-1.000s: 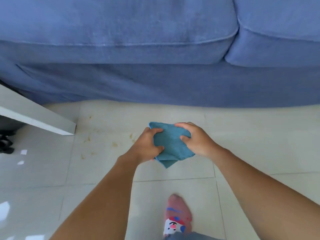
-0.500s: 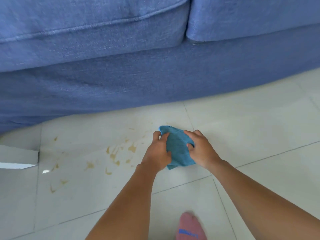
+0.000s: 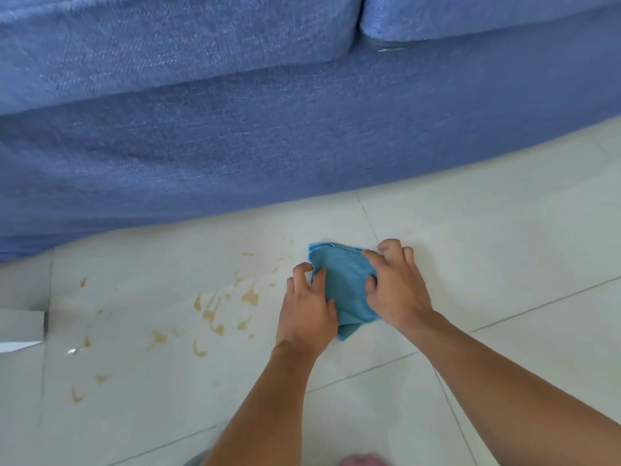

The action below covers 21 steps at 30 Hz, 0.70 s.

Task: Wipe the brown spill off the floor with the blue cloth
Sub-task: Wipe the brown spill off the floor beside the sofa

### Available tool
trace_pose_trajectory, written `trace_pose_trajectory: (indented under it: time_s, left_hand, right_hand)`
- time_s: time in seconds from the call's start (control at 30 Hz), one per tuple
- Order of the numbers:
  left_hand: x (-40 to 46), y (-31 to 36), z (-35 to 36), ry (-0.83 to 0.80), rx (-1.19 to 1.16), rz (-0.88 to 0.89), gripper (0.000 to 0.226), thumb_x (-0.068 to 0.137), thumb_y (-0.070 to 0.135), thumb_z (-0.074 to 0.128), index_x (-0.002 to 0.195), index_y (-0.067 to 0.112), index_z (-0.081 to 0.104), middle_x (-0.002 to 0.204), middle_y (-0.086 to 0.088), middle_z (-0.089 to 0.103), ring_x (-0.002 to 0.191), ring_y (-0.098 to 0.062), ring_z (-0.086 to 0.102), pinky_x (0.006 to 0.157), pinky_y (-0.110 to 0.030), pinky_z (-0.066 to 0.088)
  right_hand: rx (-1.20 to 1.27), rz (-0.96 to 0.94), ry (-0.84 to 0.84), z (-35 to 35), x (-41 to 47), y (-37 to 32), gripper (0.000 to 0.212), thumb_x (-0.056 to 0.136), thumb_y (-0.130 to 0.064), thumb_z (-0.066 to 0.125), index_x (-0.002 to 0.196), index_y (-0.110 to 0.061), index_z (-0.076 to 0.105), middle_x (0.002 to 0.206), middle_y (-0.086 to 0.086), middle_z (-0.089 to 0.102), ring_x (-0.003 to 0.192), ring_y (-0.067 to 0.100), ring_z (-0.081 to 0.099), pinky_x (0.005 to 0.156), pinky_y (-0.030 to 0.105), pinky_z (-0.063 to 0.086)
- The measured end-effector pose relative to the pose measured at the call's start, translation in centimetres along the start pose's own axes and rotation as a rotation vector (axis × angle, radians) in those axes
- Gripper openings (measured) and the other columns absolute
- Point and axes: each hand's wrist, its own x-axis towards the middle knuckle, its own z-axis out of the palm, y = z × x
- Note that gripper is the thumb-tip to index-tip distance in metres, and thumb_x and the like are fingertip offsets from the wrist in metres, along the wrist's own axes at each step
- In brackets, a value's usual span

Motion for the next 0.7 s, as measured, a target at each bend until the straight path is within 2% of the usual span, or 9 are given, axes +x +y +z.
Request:
trace_pose_trajectory:
  time_s: [0.1, 0.2, 0.27, 0.33, 0.43, 0.5, 0.6, 0.7]
  left_hand:
    - [-1.5, -0.4, 1.0, 0.178, 0.176, 0.017, 0.056, 0.083, 0.028, 0.069, 0.135, 0.013, 0.055, 0.139, -0.012, 0.048, 0.111, -0.032, 0.050, 0.087, -0.042, 0.048]
    - [-4.8, -0.5, 1.4, 0.261, 0.169, -0.009, 0.055, 0.088, 0.038, 0.062, 0.137, 0.015, 0.053, 0.142, -0.010, 0.048, 0.127, -0.030, 0.047, 0.095, -0.043, 0.046]
    - [-7.4, -0.6, 2.4, 0.250, 0.157, -0.020, 0.058, 0.091, 0.041, 0.050, 0.141, 0.011, 0.050, 0.145, -0.011, 0.047, 0.136, -0.032, 0.044, 0.101, -0.045, 0.047]
    - [-10.0, -0.6, 3.9, 0.211, 0.128, 0.016, 0.061, 0.093, 0.039, 0.044, 0.145, 0.007, 0.047, 0.150, -0.011, 0.046, 0.144, -0.031, 0.039, 0.109, -0.042, 0.041]
    - [-12.6, -0.4, 6.3, 0.110, 0.132, 0.130, 0.064, 0.093, 0.036, 0.047, 0.149, 0.005, 0.043, 0.157, -0.009, 0.043, 0.149, -0.027, 0.035, 0.114, -0.035, 0.026]
    - [-13.2, -0.6, 7.3, 0.068, 0.139, 0.162, 0.066, 0.094, 0.037, 0.049, 0.151, 0.005, 0.041, 0.160, -0.007, 0.038, 0.150, -0.024, 0.032, 0.116, -0.036, 0.024]
    - [-13.3, -0.7, 8.1, 0.077, 0.182, 0.167, 0.066, 0.097, 0.039, 0.047, 0.152, 0.003, 0.039, 0.162, -0.009, 0.034, 0.151, -0.023, 0.029, 0.117, -0.038, 0.024]
    - [-13.2, -0.6, 8.3, 0.091, 0.208, 0.149, 0.068, 0.097, 0.040, 0.047, 0.153, 0.002, 0.038, 0.163, -0.011, 0.033, 0.152, -0.023, 0.027, 0.119, -0.042, 0.023]
  right_hand:
    - [-0.029, -0.017, 0.112, 0.5, -0.1, 0.4, 0.048, 0.080, -0.013, 0.066, 0.128, -0.014, 0.062, 0.144, 0.008, 0.044, 0.123, 0.030, 0.035, 0.098, 0.043, 0.041]
    - [-0.075, -0.174, 0.089, 0.7, -1.1, 0.1, 0.049, 0.082, -0.007, 0.064, 0.130, -0.011, 0.062, 0.149, 0.007, 0.048, 0.136, 0.030, 0.037, 0.107, 0.044, 0.039]
    - [-0.064, -0.244, 0.019, 1.0, -1.4, 0.1, 0.049, 0.091, -0.014, 0.058, 0.140, -0.010, 0.055, 0.158, 0.006, 0.040, 0.149, 0.028, 0.029, 0.119, 0.044, 0.029]
    - [-0.062, -0.292, -0.097, 1.2, -1.8, -0.2, 0.056, 0.100, -0.028, 0.050, 0.153, -0.012, 0.039, 0.168, 0.004, 0.022, 0.156, 0.023, 0.011, 0.126, 0.039, 0.014]
    - [-0.110, -0.305, -0.243, 1.6, -1.7, -0.7, 0.068, 0.104, -0.045, 0.037, 0.162, -0.020, 0.011, 0.171, -0.003, -0.006, 0.156, 0.018, -0.012, 0.127, 0.039, -0.003]
    - [-0.147, -0.276, -0.278, 2.0, -1.8, -0.6, 0.071, 0.104, -0.050, 0.030, 0.162, -0.024, 0.000, 0.169, -0.007, -0.016, 0.155, 0.015, -0.019, 0.126, 0.041, -0.007]
    - [-0.198, -0.228, -0.258, 2.4, -1.6, -0.2, 0.071, 0.103, -0.054, 0.021, 0.161, -0.024, -0.007, 0.168, -0.005, -0.020, 0.154, 0.016, -0.021, 0.126, 0.043, -0.008]
    - [-0.264, -0.237, -0.198, 3.4, -1.4, -1.0, 0.074, 0.095, -0.057, 0.002, 0.161, -0.024, -0.008, 0.169, 0.001, -0.019, 0.154, 0.025, -0.021, 0.125, 0.048, -0.011]
